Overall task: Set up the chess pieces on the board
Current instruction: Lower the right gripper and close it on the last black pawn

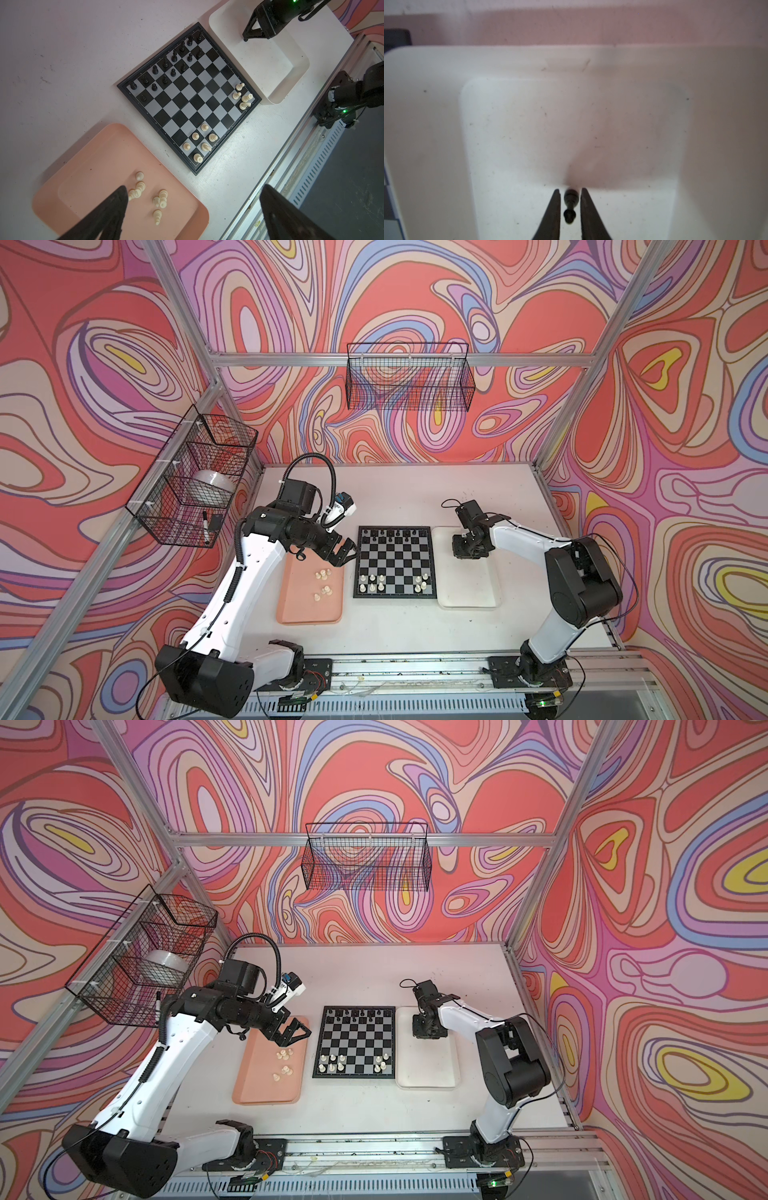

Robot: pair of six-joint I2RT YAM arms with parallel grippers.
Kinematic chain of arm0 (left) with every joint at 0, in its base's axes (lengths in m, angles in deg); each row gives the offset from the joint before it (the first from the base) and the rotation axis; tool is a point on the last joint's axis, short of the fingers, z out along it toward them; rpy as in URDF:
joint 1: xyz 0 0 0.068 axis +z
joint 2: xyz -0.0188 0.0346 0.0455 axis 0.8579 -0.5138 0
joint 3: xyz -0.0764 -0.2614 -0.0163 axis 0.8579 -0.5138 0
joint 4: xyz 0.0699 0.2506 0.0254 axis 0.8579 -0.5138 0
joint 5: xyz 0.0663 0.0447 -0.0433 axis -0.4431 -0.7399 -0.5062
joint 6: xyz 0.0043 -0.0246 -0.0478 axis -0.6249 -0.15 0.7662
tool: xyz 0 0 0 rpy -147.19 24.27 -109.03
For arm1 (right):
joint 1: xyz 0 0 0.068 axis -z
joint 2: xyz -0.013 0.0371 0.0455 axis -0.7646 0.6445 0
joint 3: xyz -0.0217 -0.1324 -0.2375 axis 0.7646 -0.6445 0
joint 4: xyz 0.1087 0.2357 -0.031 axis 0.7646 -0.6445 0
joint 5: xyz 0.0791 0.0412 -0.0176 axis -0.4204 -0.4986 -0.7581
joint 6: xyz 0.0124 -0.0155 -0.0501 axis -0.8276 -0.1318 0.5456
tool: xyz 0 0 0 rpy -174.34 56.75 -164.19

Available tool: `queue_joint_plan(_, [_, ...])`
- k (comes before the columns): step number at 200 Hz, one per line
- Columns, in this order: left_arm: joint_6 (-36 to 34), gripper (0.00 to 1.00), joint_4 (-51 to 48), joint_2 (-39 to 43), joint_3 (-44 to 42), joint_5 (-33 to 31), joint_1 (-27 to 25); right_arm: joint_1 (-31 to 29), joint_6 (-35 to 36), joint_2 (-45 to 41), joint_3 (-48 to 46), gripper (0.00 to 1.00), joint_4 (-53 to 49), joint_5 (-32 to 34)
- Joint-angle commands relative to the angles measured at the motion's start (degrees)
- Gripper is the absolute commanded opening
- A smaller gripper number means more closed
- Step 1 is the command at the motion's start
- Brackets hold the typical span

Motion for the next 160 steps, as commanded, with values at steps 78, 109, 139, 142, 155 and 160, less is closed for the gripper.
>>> queue_joint_plan(78, [-0.2, 1.0, -0.9, 0.8, -0.4, -0.9, -0.5, 0.3, 0.3, -0.7, -0.2, 0.12, 0.2, 0.3])
queue_joint_plan(109, [-0.1, 1.0, -0.8, 0.9, -0.2, -1.2, -0.5, 0.3, 0.4, -1.1, 0.0, 0.1, -0.2, 0.3])
queue_joint_plan(139, [-0.2, 1.0, -0.6, 0.8, -0.1, -1.5, -0.6, 0.3, 0.6, -1.5, 0.8, 0.1, -1.1, 0.7])
queue_joint_plan(142, [-0.3, 1.0, -0.6, 0.9, -0.1, -1.6, -0.6, 0.3, 0.7, -1.5, 0.9, 0.1, -1.2, 0.8])
queue_joint_plan(155, [-0.2, 1.0, -0.6, 0.9, 0.0, -1.6, -0.6, 0.3, 0.8, -1.8, 1.3, 0.1, -1.7, 0.9])
queue_joint_plan(160, [-0.1, 1.0, -0.6, 0.8, 0.0, -1.6, -0.6, 0.3, 0.7, -1.9, 1.4, 0.1, -1.9, 1.0])
